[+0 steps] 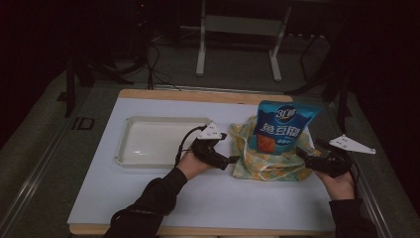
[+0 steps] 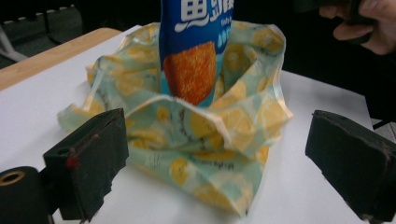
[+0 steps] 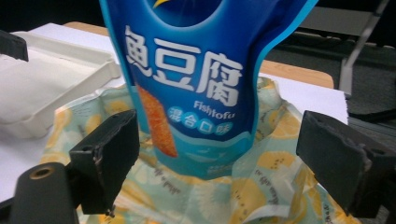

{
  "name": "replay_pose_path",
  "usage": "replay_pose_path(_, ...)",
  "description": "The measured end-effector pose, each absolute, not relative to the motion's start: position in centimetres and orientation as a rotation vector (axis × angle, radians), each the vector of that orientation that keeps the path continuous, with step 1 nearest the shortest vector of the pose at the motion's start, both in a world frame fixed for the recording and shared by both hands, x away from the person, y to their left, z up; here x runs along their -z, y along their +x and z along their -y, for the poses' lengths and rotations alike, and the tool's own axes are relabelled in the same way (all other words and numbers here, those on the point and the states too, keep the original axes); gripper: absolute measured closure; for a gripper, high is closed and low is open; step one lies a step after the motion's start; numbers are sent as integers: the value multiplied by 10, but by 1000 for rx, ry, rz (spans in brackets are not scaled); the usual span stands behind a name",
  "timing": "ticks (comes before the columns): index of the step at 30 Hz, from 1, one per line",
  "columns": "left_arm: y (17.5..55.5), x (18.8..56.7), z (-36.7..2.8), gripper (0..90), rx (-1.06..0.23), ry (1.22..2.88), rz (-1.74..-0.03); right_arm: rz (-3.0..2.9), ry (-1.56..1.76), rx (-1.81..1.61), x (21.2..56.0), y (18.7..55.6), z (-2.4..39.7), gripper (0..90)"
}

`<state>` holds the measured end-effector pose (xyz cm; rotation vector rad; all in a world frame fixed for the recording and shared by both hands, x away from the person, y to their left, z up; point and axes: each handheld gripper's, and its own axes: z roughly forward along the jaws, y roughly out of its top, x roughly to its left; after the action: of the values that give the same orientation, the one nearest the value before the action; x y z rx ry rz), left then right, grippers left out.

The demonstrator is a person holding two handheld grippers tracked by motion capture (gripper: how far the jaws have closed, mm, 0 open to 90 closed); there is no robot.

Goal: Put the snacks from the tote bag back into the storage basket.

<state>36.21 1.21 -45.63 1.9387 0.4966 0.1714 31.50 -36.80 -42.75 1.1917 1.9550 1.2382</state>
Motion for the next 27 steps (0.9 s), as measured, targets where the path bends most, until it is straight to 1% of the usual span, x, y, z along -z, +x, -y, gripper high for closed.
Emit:
replay_pose_path(8, 379, 451, 15, 89, -165, 1944, -470, -1936, 1193, -1259, 425, 326, 372, 139)
replay_pose_path(18, 404, 440, 38, 150, -165, 1923, -478, -1919, 1175, -1301, 417, 344, 376, 147)
replay_pose_path(27, 423, 432, 59, 155, -200, 1906, -496, -1938, 1186, -1283, 416, 360, 372, 162)
